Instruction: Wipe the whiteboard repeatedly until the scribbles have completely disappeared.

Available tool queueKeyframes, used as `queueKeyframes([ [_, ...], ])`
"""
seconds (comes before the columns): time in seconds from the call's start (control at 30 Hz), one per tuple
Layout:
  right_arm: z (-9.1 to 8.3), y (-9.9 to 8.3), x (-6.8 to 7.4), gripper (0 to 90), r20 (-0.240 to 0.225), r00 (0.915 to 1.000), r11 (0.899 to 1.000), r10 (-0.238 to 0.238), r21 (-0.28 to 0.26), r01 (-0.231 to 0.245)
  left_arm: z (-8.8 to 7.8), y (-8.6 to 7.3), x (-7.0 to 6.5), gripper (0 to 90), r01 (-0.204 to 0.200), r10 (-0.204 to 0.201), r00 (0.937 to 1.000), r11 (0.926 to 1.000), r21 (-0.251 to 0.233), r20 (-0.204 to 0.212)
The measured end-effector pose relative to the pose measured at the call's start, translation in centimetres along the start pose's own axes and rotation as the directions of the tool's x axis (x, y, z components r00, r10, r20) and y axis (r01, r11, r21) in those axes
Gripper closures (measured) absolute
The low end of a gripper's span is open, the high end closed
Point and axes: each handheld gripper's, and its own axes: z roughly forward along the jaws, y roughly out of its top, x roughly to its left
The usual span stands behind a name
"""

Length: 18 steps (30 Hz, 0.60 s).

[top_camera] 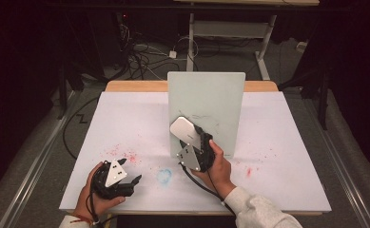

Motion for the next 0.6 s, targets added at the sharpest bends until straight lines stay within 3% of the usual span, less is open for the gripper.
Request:
queueKeyframes([
  [0.2, -0.4, -0.9, -1.2, 30.9, 0.012, 0.9999, 1.0, 0.004, 0.006, -0.005, 0.1, 0.0, 0.0, 23.1, 0.002, -0.002, 1.0, 1.0, 0.002, 0.0],
  [0.4, 0.0, 0.3, -2.5, 30.9, 0.053, 0.9971, 0.998, 0.054, -0.016, -0.054, 0.2, 0.0, -0.1, 23.1, -0.002, 0.002, 1.0, 1.0, 0.008, 0.004],
  [0.6, 0.7, 1.8, -1.8, 30.9, 0.044, 0.9982, 0.999, 0.04, -0.028, -0.039, 0.3, 0.0, -0.1, 23.1, -0.007, 0.007, 0.9999, 0.9999, 0.009, 0.012],
])
